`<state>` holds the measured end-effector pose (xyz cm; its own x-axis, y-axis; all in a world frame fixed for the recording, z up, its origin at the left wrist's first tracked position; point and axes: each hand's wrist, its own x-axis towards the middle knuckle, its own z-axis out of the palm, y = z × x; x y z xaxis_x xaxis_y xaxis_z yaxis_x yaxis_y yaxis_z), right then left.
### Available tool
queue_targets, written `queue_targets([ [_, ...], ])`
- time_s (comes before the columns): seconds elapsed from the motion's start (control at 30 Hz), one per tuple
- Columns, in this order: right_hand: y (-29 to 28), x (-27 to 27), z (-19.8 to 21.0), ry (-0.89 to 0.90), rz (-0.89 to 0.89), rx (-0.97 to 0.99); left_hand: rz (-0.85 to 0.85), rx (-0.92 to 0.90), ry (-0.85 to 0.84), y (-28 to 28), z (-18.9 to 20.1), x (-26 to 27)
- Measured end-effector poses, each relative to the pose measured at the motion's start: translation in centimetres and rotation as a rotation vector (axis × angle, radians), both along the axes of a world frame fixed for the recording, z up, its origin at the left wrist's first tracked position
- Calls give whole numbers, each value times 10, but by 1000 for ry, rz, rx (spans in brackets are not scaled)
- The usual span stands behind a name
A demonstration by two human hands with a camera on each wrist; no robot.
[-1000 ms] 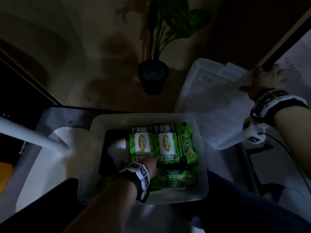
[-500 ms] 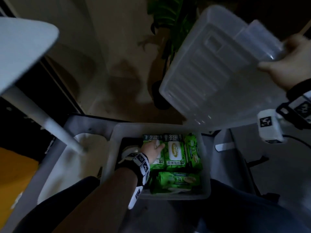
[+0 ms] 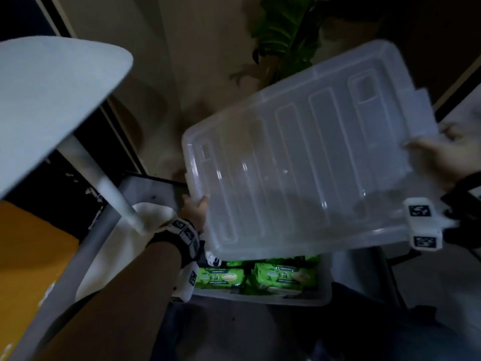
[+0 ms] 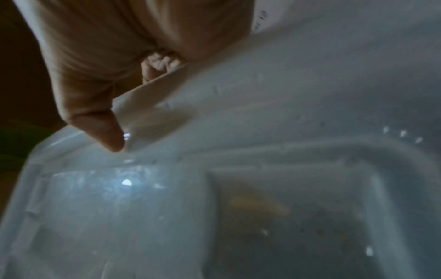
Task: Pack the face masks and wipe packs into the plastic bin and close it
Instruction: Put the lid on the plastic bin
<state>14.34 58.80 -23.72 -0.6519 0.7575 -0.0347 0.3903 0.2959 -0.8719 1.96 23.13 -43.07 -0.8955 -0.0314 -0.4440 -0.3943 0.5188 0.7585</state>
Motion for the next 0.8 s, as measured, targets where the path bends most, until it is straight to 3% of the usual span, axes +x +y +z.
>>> queue_targets([
  [0.17, 6, 4, -81, -67, -72, -254, -87, -153, -131, -29, -12, -9],
  [0.43, -13, 16, -194, -418, -146, -247, -127, -404, -192, -54, -49, -22],
  [0.67, -30, 11, -262, -901, 72, -188, -163, -558, -262, -59, -85, -31],
  [0.8, -28, 6, -286, -1053, 174, -150, -149, -563, -367, -58, -111, -34],
])
